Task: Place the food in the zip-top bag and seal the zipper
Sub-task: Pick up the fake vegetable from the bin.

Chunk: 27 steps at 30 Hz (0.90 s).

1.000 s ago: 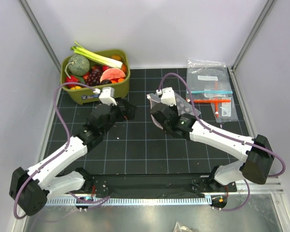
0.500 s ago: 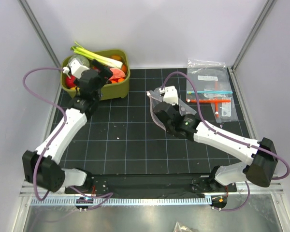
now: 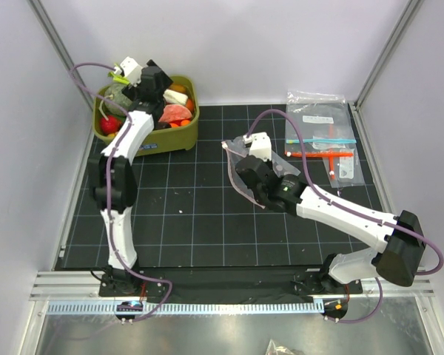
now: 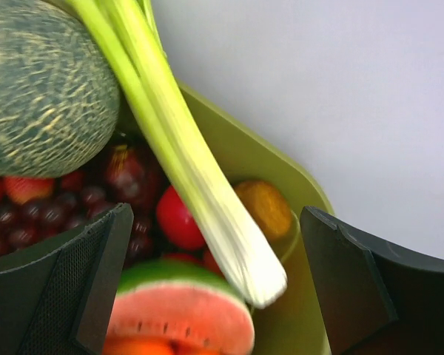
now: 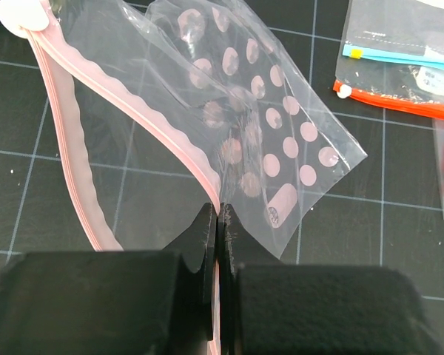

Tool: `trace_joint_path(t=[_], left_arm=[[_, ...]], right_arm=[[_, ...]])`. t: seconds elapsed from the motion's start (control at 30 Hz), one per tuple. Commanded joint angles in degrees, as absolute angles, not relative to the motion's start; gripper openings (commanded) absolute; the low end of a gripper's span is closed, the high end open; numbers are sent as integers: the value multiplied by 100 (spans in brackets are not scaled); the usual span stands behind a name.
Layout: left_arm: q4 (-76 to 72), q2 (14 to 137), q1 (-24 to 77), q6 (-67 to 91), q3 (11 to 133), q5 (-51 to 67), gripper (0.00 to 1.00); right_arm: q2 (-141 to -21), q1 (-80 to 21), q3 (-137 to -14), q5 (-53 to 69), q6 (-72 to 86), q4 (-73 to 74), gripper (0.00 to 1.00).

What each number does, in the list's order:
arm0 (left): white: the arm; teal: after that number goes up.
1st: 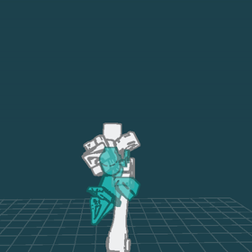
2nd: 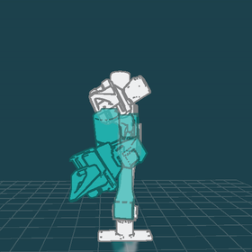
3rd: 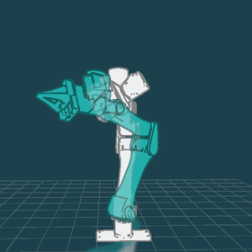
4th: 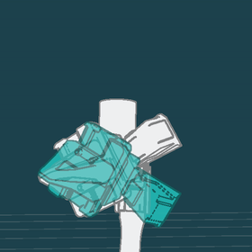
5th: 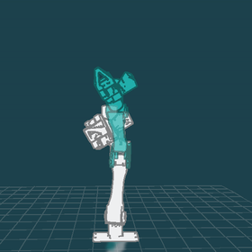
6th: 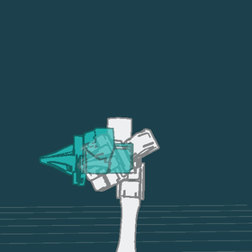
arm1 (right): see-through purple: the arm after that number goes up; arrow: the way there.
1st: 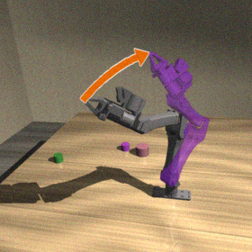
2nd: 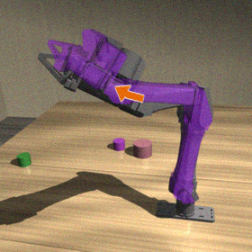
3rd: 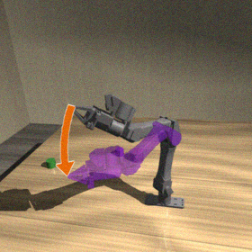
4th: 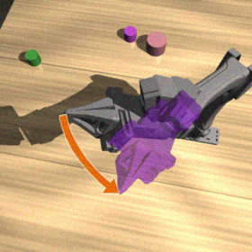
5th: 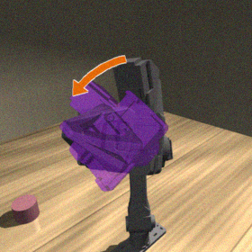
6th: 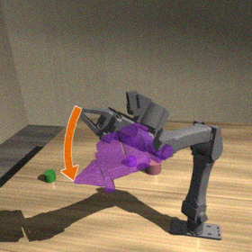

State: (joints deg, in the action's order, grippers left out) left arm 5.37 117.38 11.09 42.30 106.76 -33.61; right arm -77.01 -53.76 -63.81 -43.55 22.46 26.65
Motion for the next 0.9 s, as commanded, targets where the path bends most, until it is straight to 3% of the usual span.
trace_joint_path(t=[0.0, 0.27, 0.33, 0.37, 0.4, 0.47, 0.57, 0.7, 0.87], left_arm=[[466, 12540, 941, 4025, 11668, -3559, 100], [501, 14580, 475, 4648, 13605, -2989, 97], [361, 14879, 335, 4938, 13763, -2691, 91], [204, 14949, 282, 5018, 13798, -2489, 83], [106, 14994, 177, 5045, 13799, -2096, 59], [-165, 14907, 132, 5010, 13677, -1829, 36], [-831, 14284, 158, 4676, 12870, -1635, 22], [-1485, 13440, 185, 4930, 11412, -1486, 22], [-1547, 12885, 185, 5492, 11004, -539, 22]], right_arm=[[-7585, -5335, -6328, -4254, 2364, 2391, 1], [-7567, -5282, -6284, -3955, 2417, 2321, 1], [-7620, -5274, -6302, -3911, 2417, 2312, 1], [-7646, -5273, -6328, -3911, 2426, 2329, 1], [-7664, -5273, -6346, -3920, 2426, 2355, 1], [-7664, -5273, -6372, -3920, 2408, 2373, 1], [-7629, -5273, -6381, -3850, 2417, 2364, 1], [-7559, -5273, -6337, -3946, 2417, 2320, 1], [-7480, -5265, -6284, -3973, 2373, 2285, 1]])
